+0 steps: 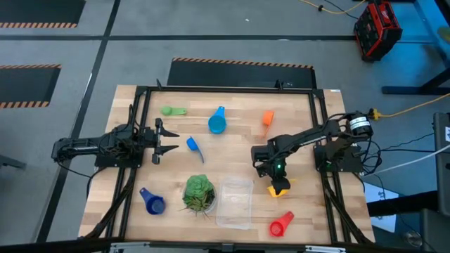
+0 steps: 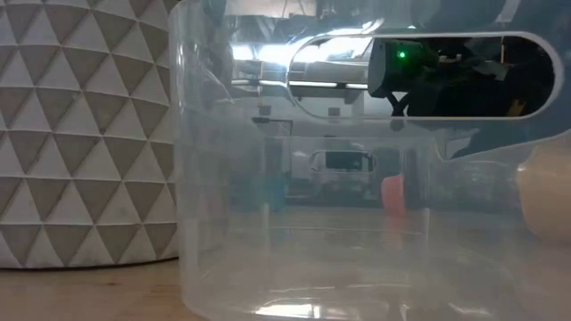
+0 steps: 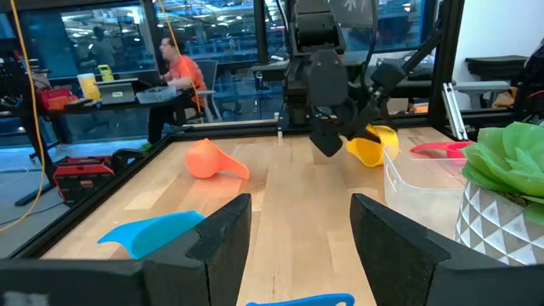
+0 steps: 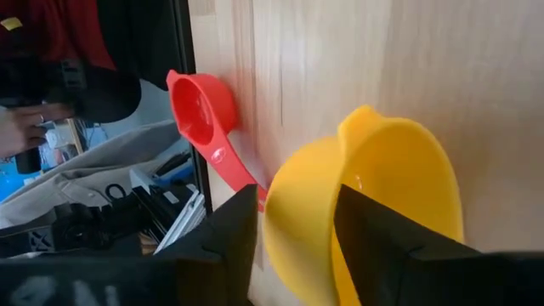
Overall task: Nest measuring cups in basket
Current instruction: Stack the yellow measuring cup on top of the light blue measuring cup
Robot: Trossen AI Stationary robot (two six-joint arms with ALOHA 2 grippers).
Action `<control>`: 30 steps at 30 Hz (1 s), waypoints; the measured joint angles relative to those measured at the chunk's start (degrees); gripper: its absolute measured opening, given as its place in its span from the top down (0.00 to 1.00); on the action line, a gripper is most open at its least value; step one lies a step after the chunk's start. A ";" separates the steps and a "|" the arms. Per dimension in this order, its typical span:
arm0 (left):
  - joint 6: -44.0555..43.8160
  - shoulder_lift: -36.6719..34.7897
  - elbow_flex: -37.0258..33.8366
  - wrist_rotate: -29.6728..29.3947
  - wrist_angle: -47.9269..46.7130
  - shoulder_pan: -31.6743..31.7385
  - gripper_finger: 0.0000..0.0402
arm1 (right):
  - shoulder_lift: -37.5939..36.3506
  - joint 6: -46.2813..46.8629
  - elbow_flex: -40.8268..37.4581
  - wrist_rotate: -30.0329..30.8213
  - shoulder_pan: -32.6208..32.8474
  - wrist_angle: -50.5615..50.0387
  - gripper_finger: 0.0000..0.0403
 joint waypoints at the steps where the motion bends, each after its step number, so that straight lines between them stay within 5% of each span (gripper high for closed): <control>1: 0.00 0.01 0.00 -0.02 0.00 0.00 0.52 | 0.00 0.00 0.00 0.02 0.02 0.00 0.66; 14: -0.02 0.00 0.00 0.00 0.00 -0.02 0.52 | -0.01 0.27 0.00 2.38 -0.01 0.47 0.97; 23: -0.04 0.02 -0.02 0.00 0.00 0.00 0.52 | 0.02 -0.71 2.13 5.28 -0.02 -0.44 0.96; 30: -0.04 0.02 0.00 0.00 0.00 0.00 0.52 | 0.04 -6.82 11.26 11.46 -0.28 -11.75 0.96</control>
